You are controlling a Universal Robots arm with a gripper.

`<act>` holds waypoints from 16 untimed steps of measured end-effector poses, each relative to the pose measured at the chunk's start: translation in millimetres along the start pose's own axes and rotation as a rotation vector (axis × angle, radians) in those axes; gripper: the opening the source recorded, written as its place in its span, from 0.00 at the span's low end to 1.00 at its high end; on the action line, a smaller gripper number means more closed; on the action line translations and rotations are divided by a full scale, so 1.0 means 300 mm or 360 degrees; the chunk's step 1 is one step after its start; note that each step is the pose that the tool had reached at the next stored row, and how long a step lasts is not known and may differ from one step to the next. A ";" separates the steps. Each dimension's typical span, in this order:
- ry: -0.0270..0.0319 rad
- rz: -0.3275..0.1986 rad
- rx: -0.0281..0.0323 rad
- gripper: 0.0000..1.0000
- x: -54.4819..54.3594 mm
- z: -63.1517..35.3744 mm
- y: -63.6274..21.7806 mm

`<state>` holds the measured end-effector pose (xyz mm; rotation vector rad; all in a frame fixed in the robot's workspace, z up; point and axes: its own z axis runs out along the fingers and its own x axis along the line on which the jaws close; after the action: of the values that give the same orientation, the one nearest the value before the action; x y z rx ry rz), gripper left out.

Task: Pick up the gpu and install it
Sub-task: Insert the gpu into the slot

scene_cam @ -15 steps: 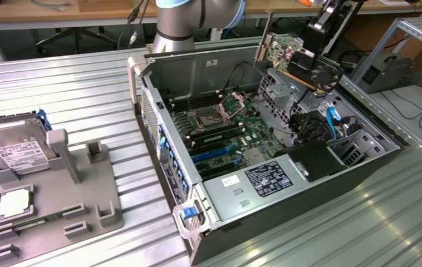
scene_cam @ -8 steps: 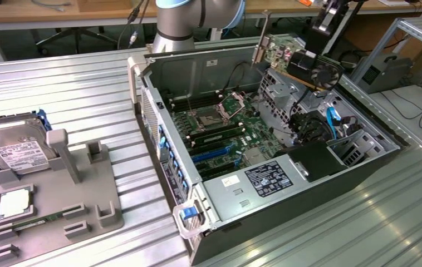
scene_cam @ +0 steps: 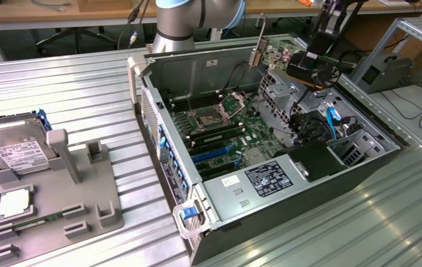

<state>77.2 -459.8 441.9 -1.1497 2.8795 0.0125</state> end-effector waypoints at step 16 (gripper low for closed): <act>-0.00038 -0.0578 -0.00231 0.27 0.000 0.008 0.000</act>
<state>77.2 -459.8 439.4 -1.6527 2.6260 0.0230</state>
